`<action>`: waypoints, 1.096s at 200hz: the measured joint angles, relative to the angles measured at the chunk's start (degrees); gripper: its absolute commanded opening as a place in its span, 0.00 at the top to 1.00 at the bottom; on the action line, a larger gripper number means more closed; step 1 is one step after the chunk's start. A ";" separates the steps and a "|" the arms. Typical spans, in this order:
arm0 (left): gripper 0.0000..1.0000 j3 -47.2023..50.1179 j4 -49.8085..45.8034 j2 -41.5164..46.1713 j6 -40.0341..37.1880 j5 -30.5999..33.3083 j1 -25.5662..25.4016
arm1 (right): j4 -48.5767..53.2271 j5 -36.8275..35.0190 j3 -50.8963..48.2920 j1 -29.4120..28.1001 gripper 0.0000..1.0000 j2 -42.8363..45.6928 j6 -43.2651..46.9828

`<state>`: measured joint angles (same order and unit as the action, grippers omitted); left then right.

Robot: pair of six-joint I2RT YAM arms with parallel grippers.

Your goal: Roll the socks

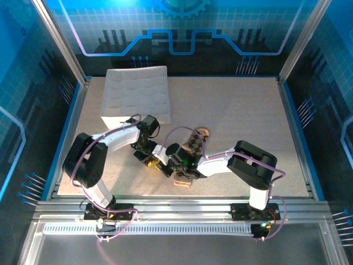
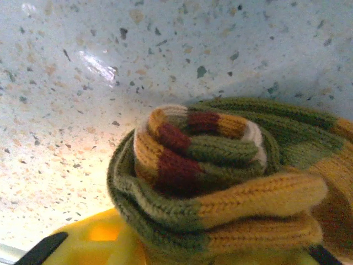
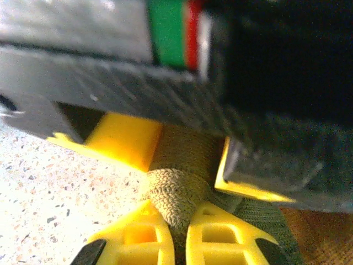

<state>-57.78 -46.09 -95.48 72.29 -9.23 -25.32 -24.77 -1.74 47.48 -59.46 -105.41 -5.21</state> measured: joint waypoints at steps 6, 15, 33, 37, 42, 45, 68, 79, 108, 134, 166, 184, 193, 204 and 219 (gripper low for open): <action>0.49 0.70 0.72 0.92 0.33 -0.28 0.33 | -0.68 0.83 -0.33 0.33 1.00 -0.02 -0.04; 0.44 1.77 1.66 2.10 1.20 -0.83 0.94 | -1.36 1.81 -0.72 0.70 1.00 -0.02 -0.37; 0.33 3.78 2.89 4.66 1.40 -2.10 2.60 | -2.62 4.37 -1.36 1.88 1.00 -0.28 -1.46; 0.30 4.02 2.99 5.22 1.75 -2.27 2.89 | -2.97 5.05 -1.55 2.19 1.00 -0.33 -1.77; 0.28 4.22 3.10 6.08 1.86 -2.32 3.32 | -3.32 5.66 -1.75 2.54 1.00 -0.35 -2.14; 0.27 4.31 3.23 6.58 1.81 -2.43 3.54 | -3.50 6.19 -1.86 2.73 1.00 -0.37 -2.38; 0.26 5.49 5.77 11.37 1.92 -2.36 5.05 | -4.57 10.21 -2.38 4.70 1.00 -0.72 -4.17; 0.29 6.69 7.45 13.79 1.77 -2.36 5.42 | -5.01 12.61 -2.40 5.81 1.00 -1.14 -5.20; 0.38 11.50 11.91 17.66 0.81 -2.82 5.40 | -6.29 19.45 -2.40 9.35 1.00 -2.51 -8.44; 0.41 15.10 14.51 18.10 0.11 -3.04 4.61 | -7.34 24.87 -2.38 12.24 1.00 -3.78 -11.37; 0.38 16.65 17.84 17.38 0.00 -3.02 2.49 | -9.20 31.56 -1.73 15.02 1.00 -6.32 -15.06; 0.36 16.61 20.09 15.43 0.00 -2.34 1.25 | -9.18 35.67 -0.44 16.61 1.00 -8.09 -16.79; 0.37 16.57 21.09 14.32 -0.04 -1.90 0.74 | -8.90 37.22 0.09 17.27 1.00 -8.74 -17.57; 0.40 16.06 21.73 13.07 -0.24 -1.46 0.39 | -8.55 38.82 0.57 17.94 1.00 -9.35 -18.38; 0.47 14.71 22.16 10.67 -0.52 -1.09 0.07 | -7.93 40.04 0.96 18.64 1.00 -9.75 -19.06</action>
<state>-43.07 -23.92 -84.82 71.77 -10.33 -25.26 -32.71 38.30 48.45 -40.82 -115.15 -24.27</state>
